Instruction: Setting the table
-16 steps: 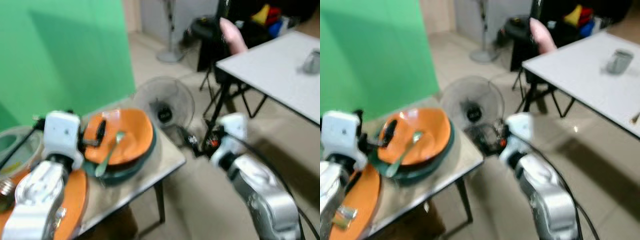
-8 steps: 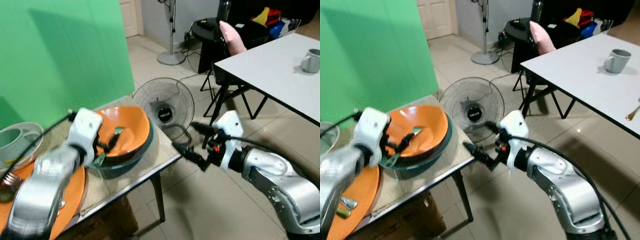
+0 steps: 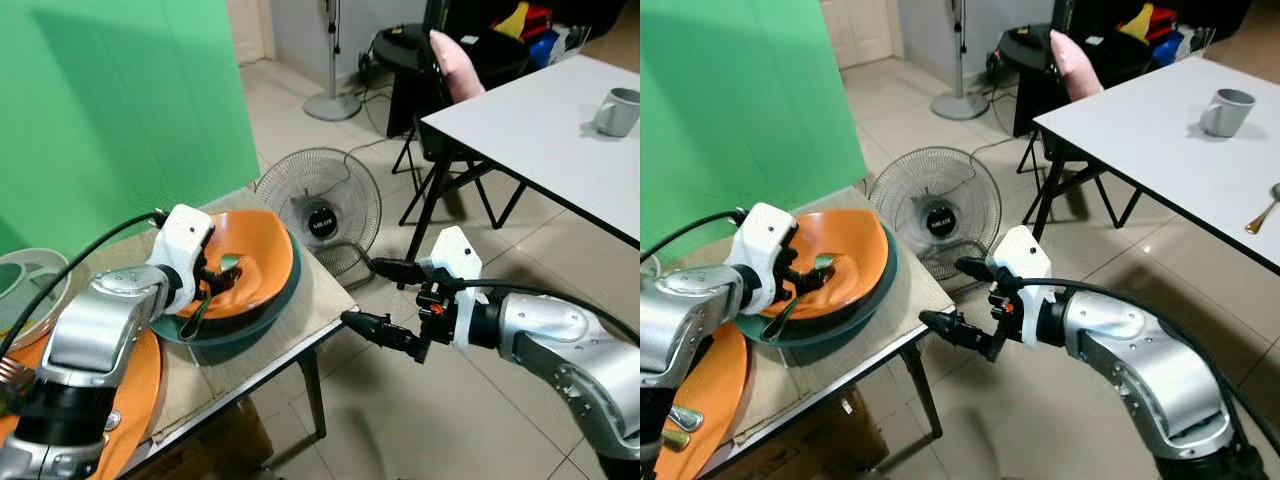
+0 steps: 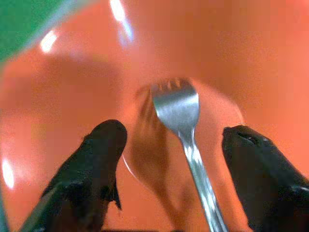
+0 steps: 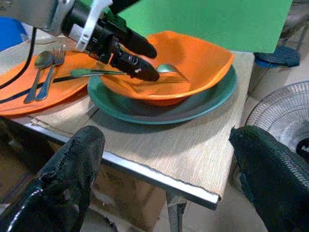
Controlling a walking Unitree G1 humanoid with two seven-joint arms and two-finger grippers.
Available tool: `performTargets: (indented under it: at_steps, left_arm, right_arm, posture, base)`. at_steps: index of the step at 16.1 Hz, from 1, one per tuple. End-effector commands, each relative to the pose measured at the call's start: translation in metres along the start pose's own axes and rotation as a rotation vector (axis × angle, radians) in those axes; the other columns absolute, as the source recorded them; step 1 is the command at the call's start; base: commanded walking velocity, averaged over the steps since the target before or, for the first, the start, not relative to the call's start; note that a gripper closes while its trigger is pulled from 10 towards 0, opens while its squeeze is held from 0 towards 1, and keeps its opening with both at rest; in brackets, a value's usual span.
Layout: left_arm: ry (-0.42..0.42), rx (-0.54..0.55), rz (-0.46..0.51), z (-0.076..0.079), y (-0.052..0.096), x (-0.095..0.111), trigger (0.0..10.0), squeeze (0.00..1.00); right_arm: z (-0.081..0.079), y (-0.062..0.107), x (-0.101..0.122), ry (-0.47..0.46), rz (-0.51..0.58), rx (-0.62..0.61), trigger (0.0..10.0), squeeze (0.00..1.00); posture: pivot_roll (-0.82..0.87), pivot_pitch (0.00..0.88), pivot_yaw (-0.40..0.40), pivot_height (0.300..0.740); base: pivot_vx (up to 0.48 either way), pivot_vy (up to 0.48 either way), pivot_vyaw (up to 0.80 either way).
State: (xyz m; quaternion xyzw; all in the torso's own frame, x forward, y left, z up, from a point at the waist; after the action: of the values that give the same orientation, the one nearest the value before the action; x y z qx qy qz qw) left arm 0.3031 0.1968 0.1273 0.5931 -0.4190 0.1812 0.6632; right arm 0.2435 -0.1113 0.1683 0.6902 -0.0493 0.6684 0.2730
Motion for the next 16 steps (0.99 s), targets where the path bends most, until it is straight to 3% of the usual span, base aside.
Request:
performTargets:
  at_steps: [1, 9, 16]
  left_arm:
    - [-0.008, 0.011, -0.029, -0.004, 0.001, 0.001, 0.0, 0.00]
    - [-0.026, -0.044, -0.112, 0.003, -0.001, -0.005, 0.0, 0.00]
    - [-0.050, -0.040, -0.097, 0.000, 0.000, 0.002, 0.0, 0.00]
  right_arm:
    - [-0.002, 0.003, 0.007, 0.018, 0.008, 0.024, 10.0, 0.00]
    - [-0.010, 0.006, 0.006, 0.004, -0.046, 0.119, 10.0, 0.00]
    - [-0.018, 0.010, 0.008, 0.001, -0.041, 0.215, 10.0, 0.00]
  posture:
    - [-0.09, 0.003, 0.064, 0.740]
    - [-0.09, 0.000, 0.061, 0.740]
    - [-0.09, 0.000, 0.060, 0.740]
  base:
    - [0.000, 0.000, 0.00]
    - [0.000, 0.000, 0.00]
    - [0.000, 0.000, 0.00]
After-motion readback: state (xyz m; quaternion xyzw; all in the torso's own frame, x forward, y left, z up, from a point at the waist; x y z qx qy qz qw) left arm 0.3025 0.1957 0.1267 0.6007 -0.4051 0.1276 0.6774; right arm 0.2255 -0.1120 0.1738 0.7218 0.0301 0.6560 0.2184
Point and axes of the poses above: a point about 5 cm out from each wrist's last joint towards the gripper, its own y axis pointing back from the gripper into the wrist, its own x axis along the axis of the wrist's last joint, z = x × y, the point moved 2 cm from there along -y, pointing out of the wrist towards the gripper, and after that the axes turned 5 degrees about y, right-handed, at the moved point
